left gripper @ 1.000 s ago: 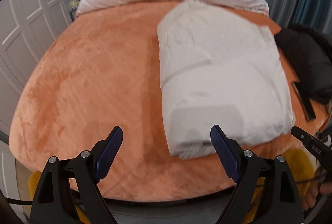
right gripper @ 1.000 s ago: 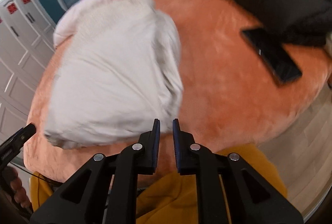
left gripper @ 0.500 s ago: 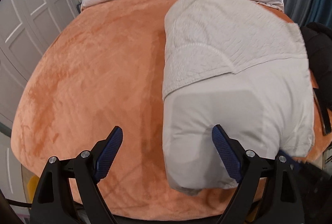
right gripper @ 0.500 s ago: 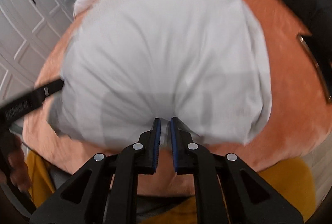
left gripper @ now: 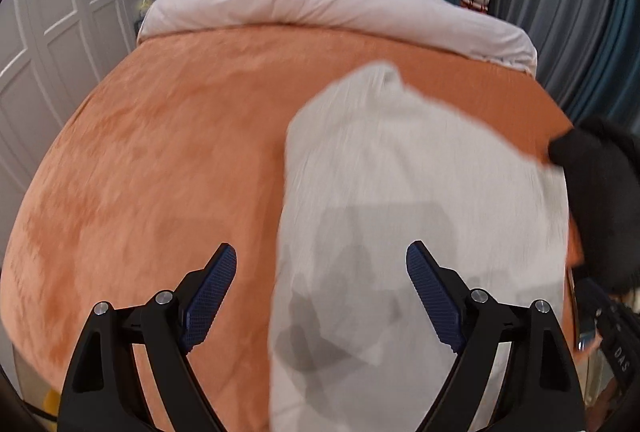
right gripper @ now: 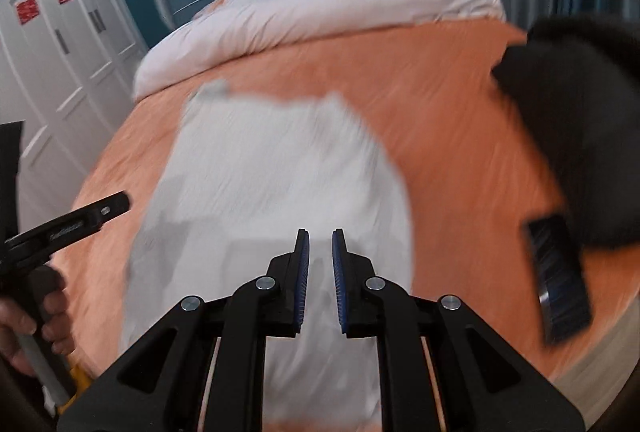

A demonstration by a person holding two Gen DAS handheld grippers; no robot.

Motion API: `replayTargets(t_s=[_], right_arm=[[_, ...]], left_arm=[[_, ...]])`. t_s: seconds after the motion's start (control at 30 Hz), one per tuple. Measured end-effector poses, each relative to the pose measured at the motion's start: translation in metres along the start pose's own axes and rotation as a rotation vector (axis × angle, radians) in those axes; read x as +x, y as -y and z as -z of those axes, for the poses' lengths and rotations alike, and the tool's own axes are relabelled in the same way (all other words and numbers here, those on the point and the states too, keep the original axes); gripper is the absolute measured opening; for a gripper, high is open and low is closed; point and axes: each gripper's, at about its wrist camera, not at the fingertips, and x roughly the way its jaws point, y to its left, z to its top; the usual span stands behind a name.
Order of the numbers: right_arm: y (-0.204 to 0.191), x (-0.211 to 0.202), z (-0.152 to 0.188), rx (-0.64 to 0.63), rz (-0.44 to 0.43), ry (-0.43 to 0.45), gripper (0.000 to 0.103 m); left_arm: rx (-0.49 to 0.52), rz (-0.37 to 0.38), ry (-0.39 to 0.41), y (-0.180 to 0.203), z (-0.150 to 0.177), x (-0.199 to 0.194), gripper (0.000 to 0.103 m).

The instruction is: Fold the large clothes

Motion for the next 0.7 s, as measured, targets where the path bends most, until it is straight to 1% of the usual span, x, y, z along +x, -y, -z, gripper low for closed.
replayTargets(t_s=[0.03,0.1,0.13,0.17,0.2,0.23,0.3,0.4,0.53,0.63,0.7], right_arm=[[0.000,0.012,-0.013,-0.001,0.003,-0.004,0.012],[0.000,0.033,-0.026,0.009,0.010,-0.017,0.012],[0.001,0.049,-0.030,0.016,0.015,-0.043,0.012],[0.004,0.067,-0.030,0.029,0.023,-0.078,0.012],[0.016,0.078,-0.032,0.039,0.026,-0.102,0.011],[0.020,0.095,-0.027,0.047,0.031,-0.137,0.009],[0.024,0.115,-0.017,0.042,0.044,-0.165,0.008],[0.028,0.127,-0.003,0.040,0.035,-0.161,0.008],[0.038,0.140,0.003,0.108,-0.015,-0.167,0.007],[0.038,0.143,0.004,0.107,-0.011,-0.165,0.007],[0.036,0.138,0.004,0.103,-0.005,-0.144,0.007]], left_arm=[[-0.004,-0.004,0.003,0.003,-0.010,0.009,0.085],[-0.016,-0.004,-0.013,0.011,-0.027,0.030,0.085],[-0.016,-0.006,-0.020,0.014,-0.031,0.041,0.085],[-0.011,-0.019,-0.031,0.017,-0.034,0.052,0.085],[0.008,-0.041,-0.056,0.022,-0.035,0.069,0.088],[0.021,-0.048,-0.065,0.024,-0.033,0.081,0.089],[0.032,-0.045,-0.061,0.026,-0.028,0.095,0.096],[0.001,-0.027,-0.075,0.023,-0.022,0.105,0.098],[-0.025,-0.018,-0.079,0.022,-0.018,0.118,0.098],[-0.013,-0.041,-0.067,0.025,-0.016,0.121,0.098],[-0.003,-0.049,-0.055,0.027,-0.014,0.118,0.098]])
